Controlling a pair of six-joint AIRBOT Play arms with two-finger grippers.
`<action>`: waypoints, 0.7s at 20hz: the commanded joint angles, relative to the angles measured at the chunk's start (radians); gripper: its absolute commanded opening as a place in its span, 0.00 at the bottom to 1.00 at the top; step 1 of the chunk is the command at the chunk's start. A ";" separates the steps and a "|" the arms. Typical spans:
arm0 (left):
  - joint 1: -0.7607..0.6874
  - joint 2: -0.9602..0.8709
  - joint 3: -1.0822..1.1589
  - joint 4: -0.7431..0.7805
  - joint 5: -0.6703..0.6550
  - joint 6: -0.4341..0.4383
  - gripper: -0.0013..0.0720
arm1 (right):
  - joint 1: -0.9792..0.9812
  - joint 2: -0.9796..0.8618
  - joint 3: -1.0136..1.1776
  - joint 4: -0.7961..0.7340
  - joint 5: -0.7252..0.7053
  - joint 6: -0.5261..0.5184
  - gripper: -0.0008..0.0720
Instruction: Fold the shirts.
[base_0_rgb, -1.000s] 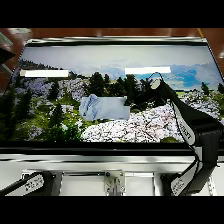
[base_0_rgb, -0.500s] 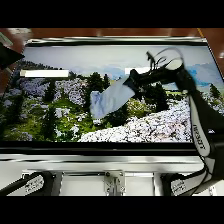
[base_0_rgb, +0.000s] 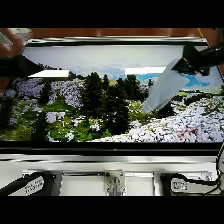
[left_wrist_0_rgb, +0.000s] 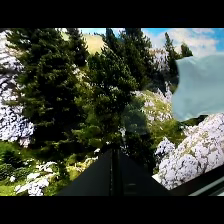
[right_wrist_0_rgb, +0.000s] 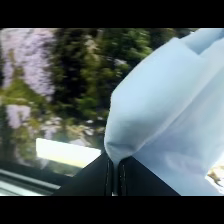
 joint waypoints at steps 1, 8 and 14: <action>-0.010 0.000 -0.012 0.000 -0.024 0.003 0.07 | -0.119 0.011 0.022 -0.107 0.091 -0.025 0.08; -0.010 0.000 -0.012 0.000 -0.021 -0.002 0.07 | -0.128 -0.040 0.022 0.143 -0.155 -0.103 0.08; -0.011 0.000 -0.012 0.000 -0.023 -0.058 0.07 | -0.137 -0.078 0.022 0.195 -0.229 -0.289 0.08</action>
